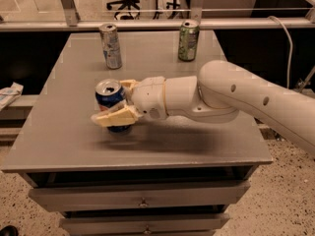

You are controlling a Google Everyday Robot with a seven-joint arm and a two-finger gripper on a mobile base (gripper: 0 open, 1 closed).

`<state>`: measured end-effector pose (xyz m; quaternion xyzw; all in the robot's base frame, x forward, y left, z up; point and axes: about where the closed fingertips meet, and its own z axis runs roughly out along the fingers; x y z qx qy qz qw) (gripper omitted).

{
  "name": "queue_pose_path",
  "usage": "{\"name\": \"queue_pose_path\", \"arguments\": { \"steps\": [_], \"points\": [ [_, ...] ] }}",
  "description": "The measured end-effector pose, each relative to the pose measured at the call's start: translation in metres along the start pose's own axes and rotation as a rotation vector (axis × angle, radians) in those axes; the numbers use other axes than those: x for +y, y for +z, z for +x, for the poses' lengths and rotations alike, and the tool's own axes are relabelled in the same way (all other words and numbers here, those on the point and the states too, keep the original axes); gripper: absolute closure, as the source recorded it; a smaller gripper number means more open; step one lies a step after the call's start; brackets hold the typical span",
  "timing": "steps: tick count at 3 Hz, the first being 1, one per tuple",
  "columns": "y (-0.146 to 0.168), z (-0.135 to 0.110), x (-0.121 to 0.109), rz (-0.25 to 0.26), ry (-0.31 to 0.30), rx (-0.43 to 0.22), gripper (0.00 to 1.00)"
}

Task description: Move pepsi can near redbull can

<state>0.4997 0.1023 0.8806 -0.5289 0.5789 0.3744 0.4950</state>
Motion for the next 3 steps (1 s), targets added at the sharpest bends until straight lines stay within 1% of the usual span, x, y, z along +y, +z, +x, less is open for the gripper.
{"name": "queue_pose_path", "arguments": {
  "steps": [1,2,3],
  "points": [
    [-0.007,-0.009,-0.039,0.039,-0.018,-0.011,0.92],
    [-0.009,-0.016,-0.096,0.104,-0.045,-0.007,1.0],
    [-0.004,-0.015,-0.145,0.169,-0.052,-0.001,1.0]
  ]
}}
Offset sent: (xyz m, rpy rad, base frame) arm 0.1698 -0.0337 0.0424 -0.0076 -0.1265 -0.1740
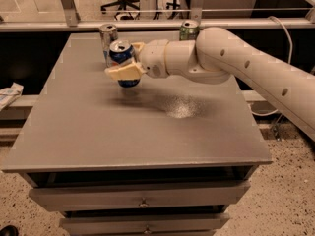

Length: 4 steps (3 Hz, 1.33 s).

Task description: Move pepsi can near redbull can

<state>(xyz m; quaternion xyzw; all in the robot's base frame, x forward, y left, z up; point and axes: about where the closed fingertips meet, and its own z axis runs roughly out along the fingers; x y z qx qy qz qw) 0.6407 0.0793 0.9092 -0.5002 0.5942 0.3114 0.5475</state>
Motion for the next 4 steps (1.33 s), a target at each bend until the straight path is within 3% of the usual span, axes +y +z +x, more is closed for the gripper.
{"name": "queue_pose_path", "arguments": {
  "steps": [1,2,4],
  "points": [
    [0.012,0.011,-0.032,0.053,0.011,0.013,1.0],
    [0.013,0.023,-0.054,0.124,0.041,0.019,0.83],
    [0.007,0.034,-0.087,0.252,0.086,-0.017,0.36]
  ]
}}
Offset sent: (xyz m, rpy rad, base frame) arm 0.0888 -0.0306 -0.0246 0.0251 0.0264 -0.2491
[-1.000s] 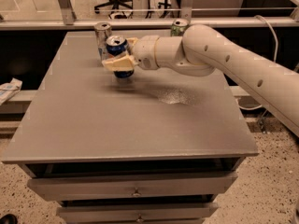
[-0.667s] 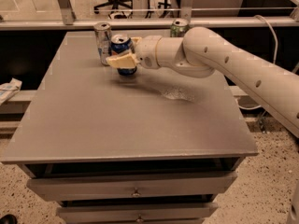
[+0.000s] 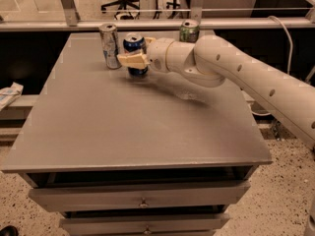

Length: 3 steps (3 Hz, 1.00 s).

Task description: Move pepsi can near redbull can

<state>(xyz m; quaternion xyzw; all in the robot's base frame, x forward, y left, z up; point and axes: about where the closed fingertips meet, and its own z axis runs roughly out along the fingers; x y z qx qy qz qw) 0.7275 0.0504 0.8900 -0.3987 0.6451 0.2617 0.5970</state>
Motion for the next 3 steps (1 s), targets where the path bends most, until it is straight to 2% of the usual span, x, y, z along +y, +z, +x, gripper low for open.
{"name": "queue_pose_path", "arguments": {
  "steps": [1,2,3],
  "points": [
    [0.004,0.001,-0.004,0.028,0.024,-0.026,0.13],
    [0.015,-0.001,0.006,0.016,0.056,-0.059,0.0],
    [0.019,-0.001,0.016,-0.005,0.072,-0.071,0.0]
  ]
}}
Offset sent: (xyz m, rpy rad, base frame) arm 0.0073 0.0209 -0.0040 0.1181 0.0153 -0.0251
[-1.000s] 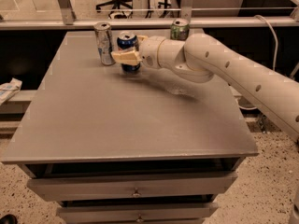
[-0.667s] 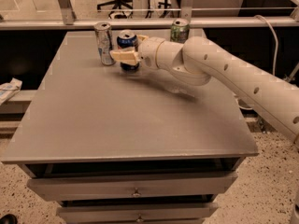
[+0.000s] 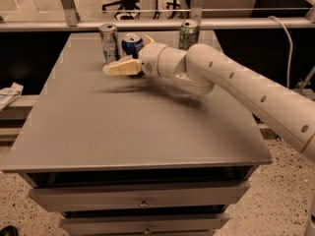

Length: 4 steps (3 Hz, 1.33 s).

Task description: Move pepsi can near redbull can

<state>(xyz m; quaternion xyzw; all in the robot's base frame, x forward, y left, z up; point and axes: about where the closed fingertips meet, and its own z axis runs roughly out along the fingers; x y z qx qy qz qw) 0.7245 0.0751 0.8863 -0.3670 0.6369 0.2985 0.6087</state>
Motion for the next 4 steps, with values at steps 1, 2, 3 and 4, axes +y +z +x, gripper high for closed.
{"name": "queue_pose_path", "arguments": {
  "steps": [1,2,3,4],
  "points": [
    [-0.029,0.003,0.006,-0.012,-0.049,0.049,0.0],
    [-0.082,-0.005,0.009,-0.028,-0.136,0.112,0.0],
    [-0.141,-0.018,0.016,-0.056,-0.195,0.144,0.0],
    [-0.14,-0.018,0.022,-0.078,-0.191,0.142,0.0]
  ]
}}
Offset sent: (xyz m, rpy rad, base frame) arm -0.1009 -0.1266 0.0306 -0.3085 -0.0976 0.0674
